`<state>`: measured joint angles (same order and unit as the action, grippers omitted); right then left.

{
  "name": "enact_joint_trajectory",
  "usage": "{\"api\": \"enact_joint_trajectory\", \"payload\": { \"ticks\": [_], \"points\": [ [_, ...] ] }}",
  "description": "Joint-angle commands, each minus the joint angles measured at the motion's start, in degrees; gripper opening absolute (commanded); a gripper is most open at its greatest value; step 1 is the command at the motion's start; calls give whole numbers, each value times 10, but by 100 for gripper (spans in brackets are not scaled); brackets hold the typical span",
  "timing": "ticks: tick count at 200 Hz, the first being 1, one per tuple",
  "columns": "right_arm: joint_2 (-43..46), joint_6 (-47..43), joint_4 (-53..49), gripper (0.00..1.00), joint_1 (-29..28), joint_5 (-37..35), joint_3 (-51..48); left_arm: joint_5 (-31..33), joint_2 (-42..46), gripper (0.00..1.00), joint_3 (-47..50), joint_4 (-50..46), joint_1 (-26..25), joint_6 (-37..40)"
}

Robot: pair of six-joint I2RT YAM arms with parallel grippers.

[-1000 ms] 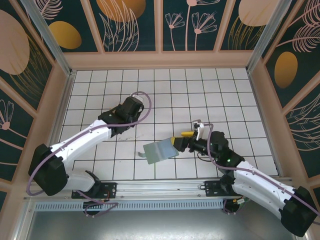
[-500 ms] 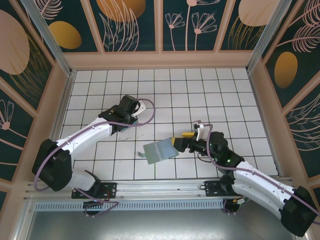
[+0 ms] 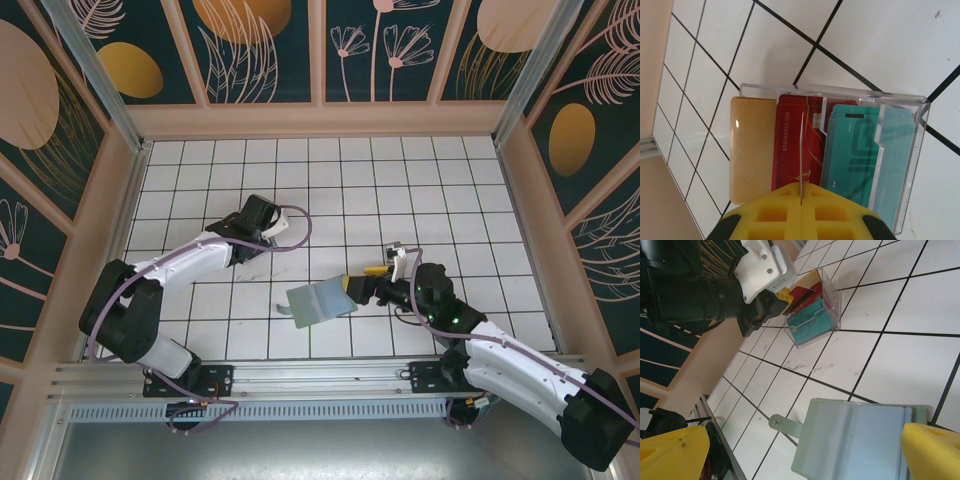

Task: Take the credit cards out of the card holder

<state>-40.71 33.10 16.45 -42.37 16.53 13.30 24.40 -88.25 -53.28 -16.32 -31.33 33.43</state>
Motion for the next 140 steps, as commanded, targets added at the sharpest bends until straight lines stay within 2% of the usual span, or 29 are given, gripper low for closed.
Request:
{"api": "enact_joint_trajectory", "payload": {
  "ticks": [1, 67, 99, 140],
  "points": [
    [0, -1, 11, 99, -3, 2, -6, -8, -10, 0, -17, 9, 12, 8],
    [-6, 0, 14, 99, -3, 2, -7, -16, -25, 0, -15, 19, 20, 10],
    [-12, 2, 18, 99, -3, 9, -8, 9, -33, 16, -18, 28, 22, 4],
    [-14, 5, 27, 99, -3, 17, -9, 20, -35, 21, -40, 25, 34, -8]
  ]
}}
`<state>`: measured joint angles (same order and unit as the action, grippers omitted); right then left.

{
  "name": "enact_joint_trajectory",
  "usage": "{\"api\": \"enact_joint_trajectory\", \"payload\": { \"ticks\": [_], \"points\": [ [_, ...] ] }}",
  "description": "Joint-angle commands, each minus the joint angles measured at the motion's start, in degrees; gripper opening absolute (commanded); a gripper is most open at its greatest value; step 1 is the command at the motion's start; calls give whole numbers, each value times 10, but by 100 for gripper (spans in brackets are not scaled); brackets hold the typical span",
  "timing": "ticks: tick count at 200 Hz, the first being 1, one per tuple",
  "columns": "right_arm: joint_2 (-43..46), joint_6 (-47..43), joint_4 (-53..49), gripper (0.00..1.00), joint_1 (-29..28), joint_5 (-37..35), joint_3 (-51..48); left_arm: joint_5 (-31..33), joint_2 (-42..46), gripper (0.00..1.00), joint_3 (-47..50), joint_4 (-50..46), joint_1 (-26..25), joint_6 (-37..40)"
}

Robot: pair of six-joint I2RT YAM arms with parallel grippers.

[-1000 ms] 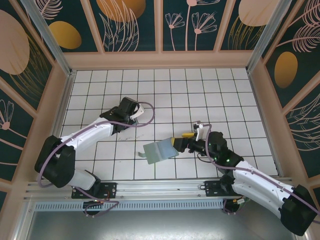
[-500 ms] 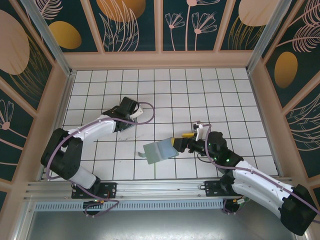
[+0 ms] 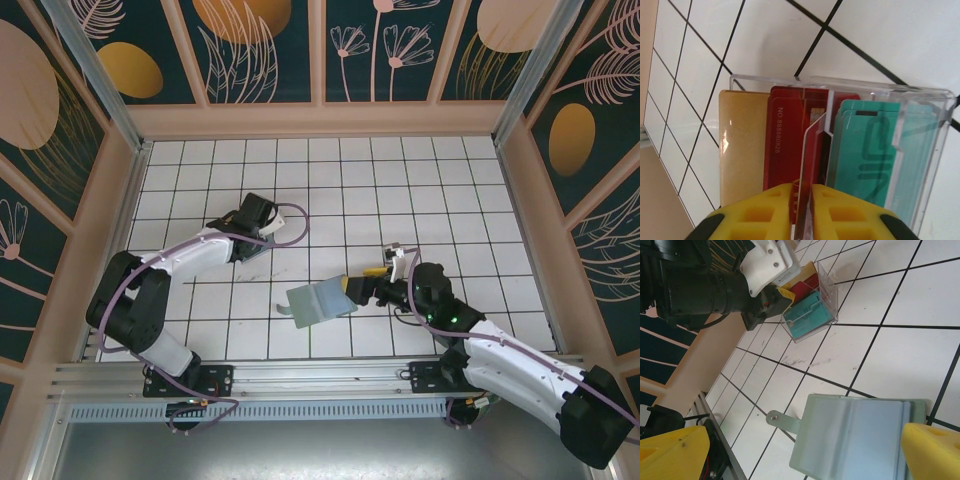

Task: Take the credit cards out of the card holder

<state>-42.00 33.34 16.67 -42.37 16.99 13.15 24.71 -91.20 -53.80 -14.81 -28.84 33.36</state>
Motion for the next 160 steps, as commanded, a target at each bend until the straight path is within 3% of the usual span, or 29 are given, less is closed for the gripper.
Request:
{"api": "enact_joint_trajectory", "payload": {
  "ticks": [1, 19, 30, 78, 113, 131, 160],
  "points": [
    [-1, 3, 25, 99, -3, 13, -7, 17, -5, 21, -35, 10, 10, -8],
    [-1, 3, 25, 99, -3, 14, -8, 31, -3, 24, -33, 16, 17, -7],
    [-1, 3, 25, 99, -3, 16, -7, 35, 1, 40, -27, 23, 19, -5],
    [-3, 0, 21, 99, -3, 7, -7, 7, 39, 43, -37, 18, 20, -42],
    [0, -6, 11, 99, -2, -20, -6, -38, 97, 49, -34, 22, 20, -151],
    [2, -16, -2, 99, -2, -43, -2, -50, 125, 46, -22, 25, 20, -221],
    [10, -27, -35, 99, -2, -98, 14, -82, 186, 49, 46, 43, 20, -342]
  ]
}}
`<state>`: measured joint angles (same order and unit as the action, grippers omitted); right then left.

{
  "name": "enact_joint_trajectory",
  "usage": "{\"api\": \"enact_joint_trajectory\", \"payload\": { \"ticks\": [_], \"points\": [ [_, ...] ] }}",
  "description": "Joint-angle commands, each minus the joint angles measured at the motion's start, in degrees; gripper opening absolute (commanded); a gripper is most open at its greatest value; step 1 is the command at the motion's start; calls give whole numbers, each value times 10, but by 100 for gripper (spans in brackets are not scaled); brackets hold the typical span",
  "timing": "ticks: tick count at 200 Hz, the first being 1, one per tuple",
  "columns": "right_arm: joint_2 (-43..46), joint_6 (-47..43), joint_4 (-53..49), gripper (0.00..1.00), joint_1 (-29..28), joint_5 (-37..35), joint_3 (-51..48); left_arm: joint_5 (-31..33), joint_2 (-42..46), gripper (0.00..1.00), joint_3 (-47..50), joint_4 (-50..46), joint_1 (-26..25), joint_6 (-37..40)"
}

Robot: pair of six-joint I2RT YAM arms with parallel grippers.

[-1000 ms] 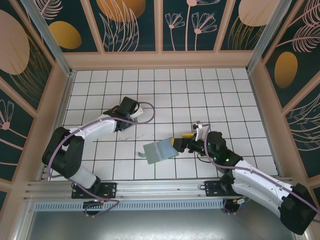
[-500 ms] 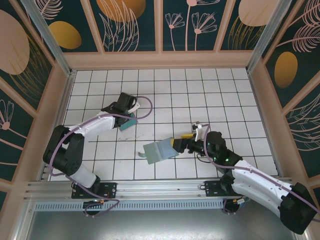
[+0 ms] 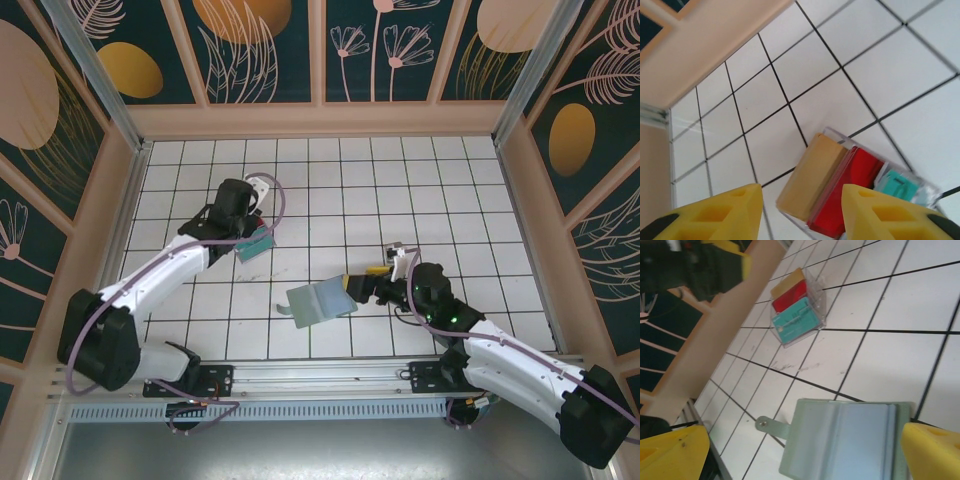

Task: Take the credit cards out of the card holder

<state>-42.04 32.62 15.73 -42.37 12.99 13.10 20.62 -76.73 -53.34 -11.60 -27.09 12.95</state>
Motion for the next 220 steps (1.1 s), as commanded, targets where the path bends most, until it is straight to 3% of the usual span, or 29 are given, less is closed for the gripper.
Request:
{"api": "enact_joint_trajectory", "payload": {
  "ticks": [1, 12, 19, 35, 42, 59, 95, 119, 146, 165, 220],
  "points": [
    [11, -20, -28, 99, -2, -61, 14, -43, 44, 50, 44, 12, 3, -142],
    [17, -18, -51, 99, -1, -91, 24, -45, 79, 57, 75, 28, 3, -195],
    [22, -18, -64, 99, -2, -108, 32, -49, 103, 67, 95, 41, 3, -223],
    [32, -16, -93, 99, -2, -168, 48, -45, 158, 72, 140, 73, 3, -278],
    [34, -17, -107, 99, -2, -201, 56, -35, 180, 88, 159, 84, 3, -297],
    [31, -17, -140, 99, -2, -297, 75, 0, 237, 98, 207, 109, 3, -340],
    [-2, -78, -125, 99, 5, -483, 81, 161, 322, 99, 293, 148, 3, -401],
    [-34, -127, -98, 99, 30, -525, 84, 241, 326, 98, 299, 160, 3, -368],
    [-72, -212, -24, 99, 88, -545, 76, 316, 273, 99, 297, 197, 4, -315],
    [-113, -237, 35, 99, 150, -529, 70, 325, 238, 99, 319, 275, 22, -258],
    [-253, -244, 139, 99, 300, -475, 86, 292, 100, 99, 318, 379, 119, -245]
  ]
}}
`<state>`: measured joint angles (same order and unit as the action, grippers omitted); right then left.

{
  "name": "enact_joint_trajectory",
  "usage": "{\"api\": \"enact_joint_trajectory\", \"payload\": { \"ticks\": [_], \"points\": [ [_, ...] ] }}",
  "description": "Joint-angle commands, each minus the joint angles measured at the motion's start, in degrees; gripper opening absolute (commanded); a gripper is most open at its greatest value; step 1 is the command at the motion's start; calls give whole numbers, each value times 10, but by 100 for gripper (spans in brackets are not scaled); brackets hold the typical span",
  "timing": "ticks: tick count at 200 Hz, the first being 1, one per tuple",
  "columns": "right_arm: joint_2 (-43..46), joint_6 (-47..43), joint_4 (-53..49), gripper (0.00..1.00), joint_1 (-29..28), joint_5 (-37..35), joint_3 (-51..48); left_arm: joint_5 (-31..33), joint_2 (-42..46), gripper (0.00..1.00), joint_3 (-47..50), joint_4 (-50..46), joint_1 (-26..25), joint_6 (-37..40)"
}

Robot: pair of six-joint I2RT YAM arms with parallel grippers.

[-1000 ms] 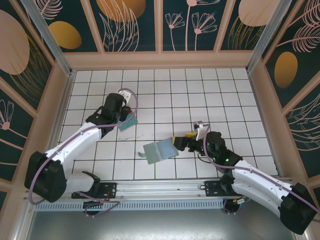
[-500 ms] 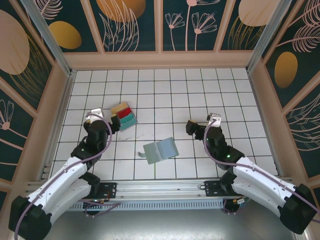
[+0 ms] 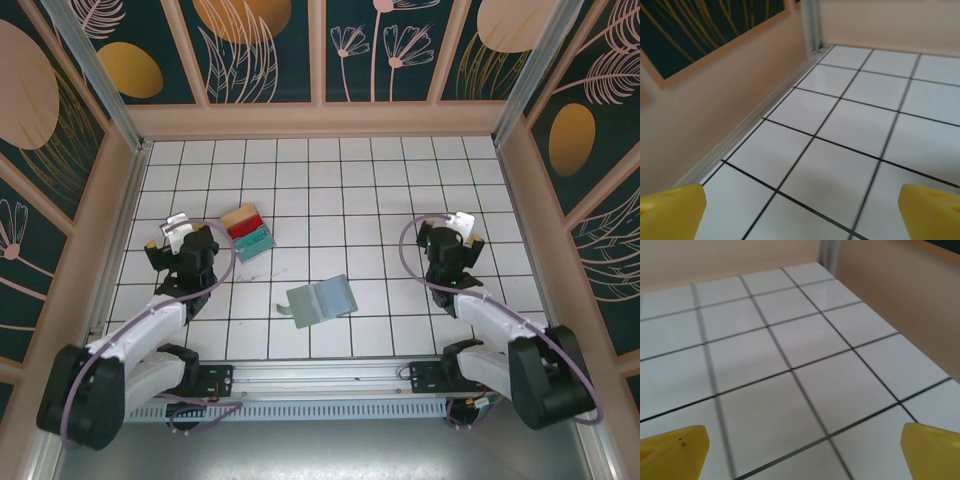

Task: Take the credit cards out of the card holder

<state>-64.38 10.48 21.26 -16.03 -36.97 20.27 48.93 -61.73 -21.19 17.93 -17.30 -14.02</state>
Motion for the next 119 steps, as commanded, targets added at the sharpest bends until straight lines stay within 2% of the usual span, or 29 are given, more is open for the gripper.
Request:
{"api": "enact_joint_trajectory", "payload": {
  "ticks": [1, 30, 76, 96, 119],
  "points": [
    [-31, -24, 86, 99, 37, 25, 13, 7, -53, 99, -3, 88, 23, 26],
    [-60, -37, 190, 99, 79, 55, -22, -13, -106, 99, 26, 221, 51, 24],
    [-92, 23, 348, 99, 175, 178, -85, -77, -176, 99, 55, 430, 71, 70],
    [-119, 14, 353, 99, 188, 215, -67, -119, -200, 99, 53, 473, 73, 104],
    [-161, -11, 318, 99, 188, 240, -19, -137, -235, 99, 87, 584, 77, 121]
  ]
}}
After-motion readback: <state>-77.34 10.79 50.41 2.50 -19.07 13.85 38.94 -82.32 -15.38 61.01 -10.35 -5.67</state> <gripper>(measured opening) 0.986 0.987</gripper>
